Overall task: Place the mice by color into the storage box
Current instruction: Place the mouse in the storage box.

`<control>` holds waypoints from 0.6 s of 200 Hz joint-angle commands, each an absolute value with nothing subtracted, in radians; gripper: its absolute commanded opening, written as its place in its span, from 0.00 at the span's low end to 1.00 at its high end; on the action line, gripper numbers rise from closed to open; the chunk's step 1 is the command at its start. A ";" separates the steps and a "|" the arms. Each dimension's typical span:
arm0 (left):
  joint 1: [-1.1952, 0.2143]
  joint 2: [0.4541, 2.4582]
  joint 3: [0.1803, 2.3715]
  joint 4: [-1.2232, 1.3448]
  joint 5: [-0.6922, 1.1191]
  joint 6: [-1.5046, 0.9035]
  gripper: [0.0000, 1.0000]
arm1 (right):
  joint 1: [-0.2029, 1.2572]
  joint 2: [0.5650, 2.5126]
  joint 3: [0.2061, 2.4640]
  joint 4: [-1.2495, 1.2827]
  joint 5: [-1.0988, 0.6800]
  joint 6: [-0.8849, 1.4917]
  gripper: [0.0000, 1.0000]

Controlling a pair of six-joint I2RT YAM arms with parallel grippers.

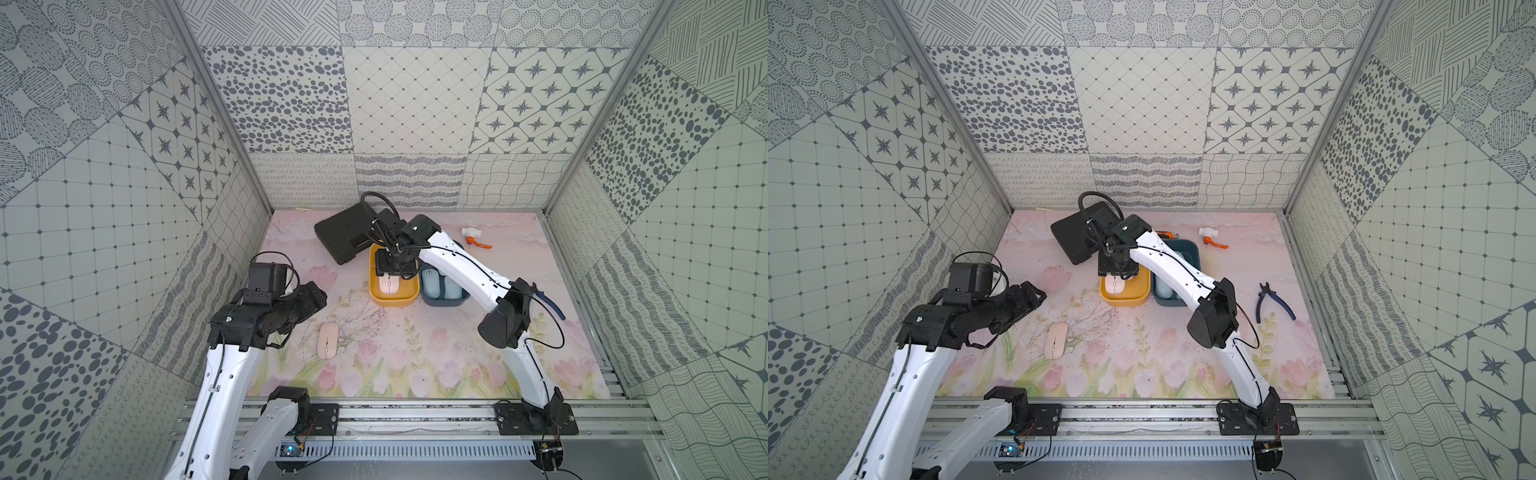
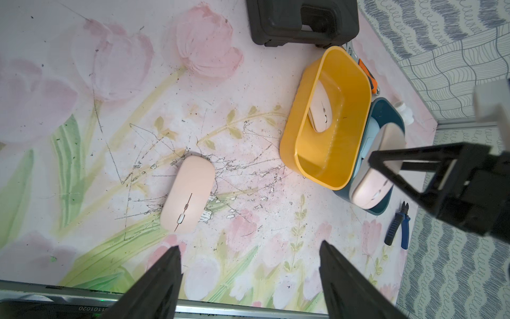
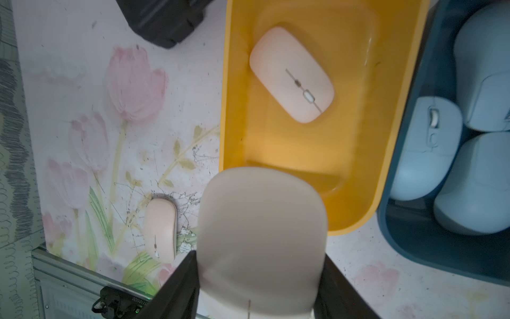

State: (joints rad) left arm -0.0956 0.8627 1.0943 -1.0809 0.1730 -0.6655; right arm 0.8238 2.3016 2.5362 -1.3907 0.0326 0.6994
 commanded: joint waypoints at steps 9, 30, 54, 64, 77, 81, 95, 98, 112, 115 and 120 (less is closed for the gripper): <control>-0.091 0.882 1.088 -1.048 0.182 -0.673 0.82 | 0.762 2.497 2.787 -1.544 -0.010 0.613 0.56; -0.091 0.891 1.077 -1.038 0.183 -0.676 0.82 | 0.728 2.566 2.846 -1.541 -0.043 0.598 0.56; -0.091 0.907 1.074 -1.037 0.186 -0.675 0.82 | 0.700 2.552 2.740 -1.454 -0.074 0.584 0.57; -0.091 0.911 1.076 -1.036 0.183 -0.672 0.81 | 0.691 2.543 2.698 -1.424 -0.081 0.579 0.57; -0.092 0.915 1.075 -1.037 0.183 -0.672 0.82 | 0.687 2.540 2.676 -1.405 -0.084 0.569 0.57; -0.091 0.917 1.075 -1.036 0.181 -0.672 0.82 | 0.686 2.543 2.675 -1.403 -0.082 0.566 0.57; -0.091 0.920 1.073 -1.037 0.183 -0.676 0.81 | 0.682 2.549 2.675 -1.402 -0.080 0.562 0.57; -0.091 0.920 1.072 -1.038 0.184 -0.676 0.81 | 0.681 2.551 2.675 -1.400 -0.084 0.560 0.57; -0.091 0.919 1.068 -1.040 0.182 -0.678 0.81 | 0.677 2.563 2.675 -1.396 -0.107 0.556 0.61; -0.092 0.919 1.068 -1.041 0.181 -0.677 0.81 | 0.675 2.565 2.675 -1.395 -0.109 0.555 0.63; -0.091 0.917 1.069 -1.043 0.178 -0.679 0.81 | 0.676 2.570 2.674 -1.396 -0.112 0.554 0.64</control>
State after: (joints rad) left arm -0.0956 0.9161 1.0760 -1.0573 0.1757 -0.6724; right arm 0.6788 2.5671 2.6682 -1.4292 -0.0792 0.5797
